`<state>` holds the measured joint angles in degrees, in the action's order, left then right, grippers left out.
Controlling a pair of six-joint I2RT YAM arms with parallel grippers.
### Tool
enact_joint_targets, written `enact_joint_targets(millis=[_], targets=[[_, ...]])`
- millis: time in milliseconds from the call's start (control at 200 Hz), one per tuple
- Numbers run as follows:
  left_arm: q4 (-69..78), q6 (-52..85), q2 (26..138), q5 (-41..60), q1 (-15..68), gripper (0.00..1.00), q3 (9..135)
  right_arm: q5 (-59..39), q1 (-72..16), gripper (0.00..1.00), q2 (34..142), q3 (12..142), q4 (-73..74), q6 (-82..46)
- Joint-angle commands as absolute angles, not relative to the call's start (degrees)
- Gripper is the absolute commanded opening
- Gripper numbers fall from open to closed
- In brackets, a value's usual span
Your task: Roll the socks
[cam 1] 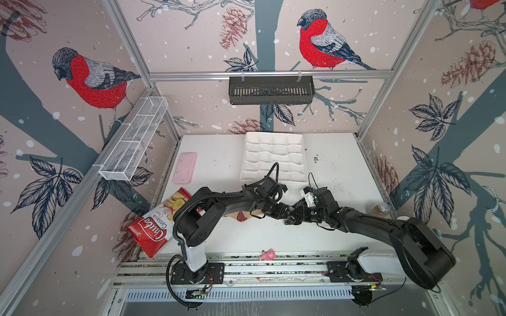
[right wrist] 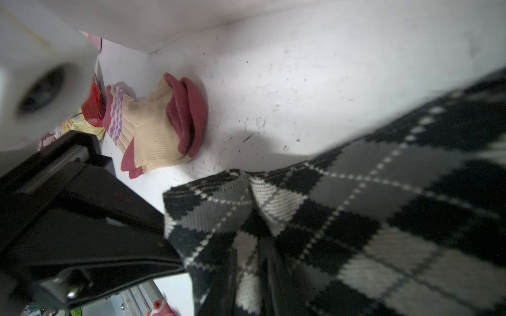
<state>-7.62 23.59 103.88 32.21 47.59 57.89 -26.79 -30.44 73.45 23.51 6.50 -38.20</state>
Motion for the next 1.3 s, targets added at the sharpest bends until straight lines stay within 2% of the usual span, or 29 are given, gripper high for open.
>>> enact_joint_targets(millis=[0, 140, 505, 871, 1291], targets=[[-8.12, 21.74, 103.62, 31.69, 47.37, 0.0, 58.26, -26.7, -28.83, 0.24, 72.07, 24.0, 1.92, -35.05], [-11.6, 19.81, 104.44, 31.56, 47.3, 0.0, 59.51, -26.47, -26.74, 0.22, 71.54, 24.12, 2.57, -33.25], [-23.95, 14.14, 106.69, 29.97, 46.28, 0.0, 65.73, -28.52, -27.0, 0.12, 79.72, 21.63, 9.31, -34.42], [-36.32, 9.61, 110.6, 26.14, 46.19, 0.0, 74.33, -24.69, -32.46, 0.11, 73.24, 16.46, 11.19, -41.41], [-48.13, 6.8, 116.28, 19.24, 51.7, 0.0, 85.97, -23.29, -33.66, 0.1, 75.76, 16.79, 14.11, -42.72]])
